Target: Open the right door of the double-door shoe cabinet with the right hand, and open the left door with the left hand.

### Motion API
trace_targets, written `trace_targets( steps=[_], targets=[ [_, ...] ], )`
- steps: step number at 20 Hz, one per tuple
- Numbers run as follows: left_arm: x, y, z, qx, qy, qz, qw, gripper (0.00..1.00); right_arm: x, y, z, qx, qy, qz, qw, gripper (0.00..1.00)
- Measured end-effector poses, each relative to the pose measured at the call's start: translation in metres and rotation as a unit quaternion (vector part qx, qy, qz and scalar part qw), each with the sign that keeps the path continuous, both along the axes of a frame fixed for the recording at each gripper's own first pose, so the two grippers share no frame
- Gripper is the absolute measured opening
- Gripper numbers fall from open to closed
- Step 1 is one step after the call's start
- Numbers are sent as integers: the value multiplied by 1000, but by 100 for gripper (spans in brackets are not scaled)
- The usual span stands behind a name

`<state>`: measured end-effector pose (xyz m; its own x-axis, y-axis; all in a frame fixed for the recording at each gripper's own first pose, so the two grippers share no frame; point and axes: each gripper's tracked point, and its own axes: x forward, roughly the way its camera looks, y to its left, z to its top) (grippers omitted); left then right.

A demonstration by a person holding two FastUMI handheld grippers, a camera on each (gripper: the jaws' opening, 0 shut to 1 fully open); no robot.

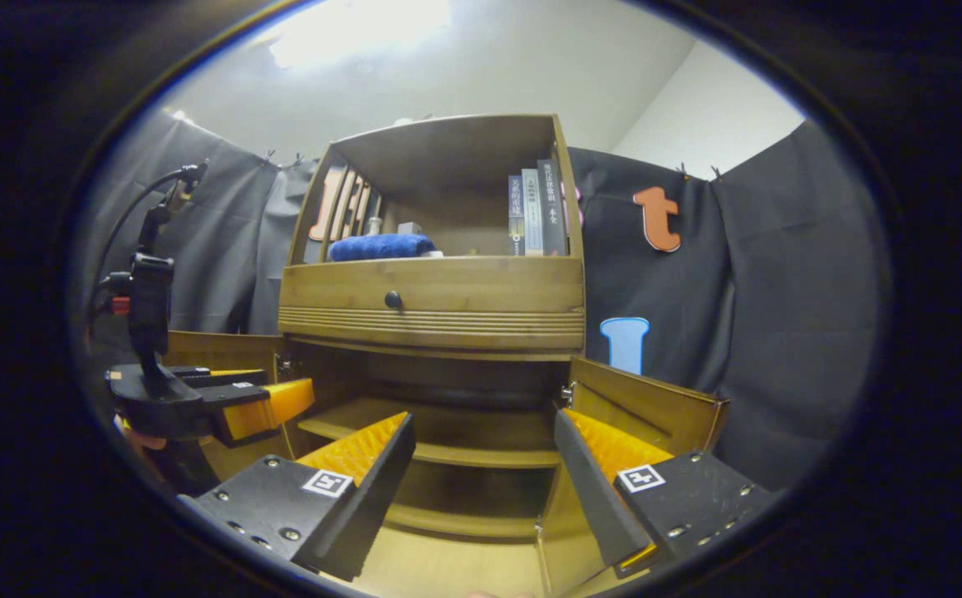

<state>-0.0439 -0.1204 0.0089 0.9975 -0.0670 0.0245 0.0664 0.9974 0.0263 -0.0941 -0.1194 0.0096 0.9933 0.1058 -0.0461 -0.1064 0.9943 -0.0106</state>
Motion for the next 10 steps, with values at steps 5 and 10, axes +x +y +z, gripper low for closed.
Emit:
trace_targets(
  steps=[5, 10],
  targets=[
    [-6, -13, 4, -1, -5, -6, 1000, 92, -9, -10, 11, -1, -11, 0, 1000, 100],
    [-14, -51, 12, -2, -16, -34, 999, 92, -26, -40, 31, -14, -34, -19, 999, 99]
  ],
)
